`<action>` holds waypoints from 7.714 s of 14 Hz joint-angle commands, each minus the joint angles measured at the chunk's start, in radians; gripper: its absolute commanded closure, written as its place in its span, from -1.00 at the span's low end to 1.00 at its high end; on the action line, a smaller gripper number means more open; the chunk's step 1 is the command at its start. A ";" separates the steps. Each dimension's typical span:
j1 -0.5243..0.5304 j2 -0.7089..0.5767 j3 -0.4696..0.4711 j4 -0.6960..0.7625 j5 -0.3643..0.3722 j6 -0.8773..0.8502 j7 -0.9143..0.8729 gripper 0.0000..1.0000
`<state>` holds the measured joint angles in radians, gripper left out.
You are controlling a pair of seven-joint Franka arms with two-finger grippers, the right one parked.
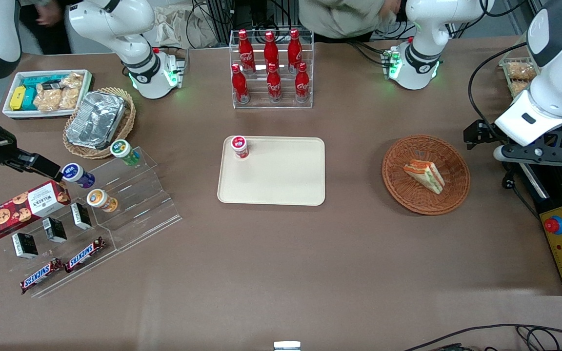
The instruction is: Place sandwich from basket to tray
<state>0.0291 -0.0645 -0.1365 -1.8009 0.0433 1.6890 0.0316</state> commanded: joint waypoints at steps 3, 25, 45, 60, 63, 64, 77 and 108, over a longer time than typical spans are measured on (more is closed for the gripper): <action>-0.005 0.011 0.002 0.020 0.003 -0.009 -0.016 -0.99; 0.075 -0.222 0.000 -0.500 -0.114 0.334 -0.316 -1.00; -0.020 -0.011 0.000 -0.738 -0.026 0.883 -0.937 -1.00; -0.051 0.057 0.009 -0.799 -0.017 1.035 -0.990 -0.99; -0.049 0.058 0.011 -0.798 0.006 1.035 -1.001 -0.89; -0.049 0.064 0.012 -0.798 0.012 1.035 -1.006 -0.76; -0.057 0.008 -0.008 -0.552 0.168 0.618 -1.086 1.00; -0.494 0.254 -0.144 0.022 -0.134 0.248 -0.848 1.00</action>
<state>-0.4321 0.1570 -0.2927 -1.7852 -0.0792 1.8788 -0.8480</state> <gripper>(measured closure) 0.872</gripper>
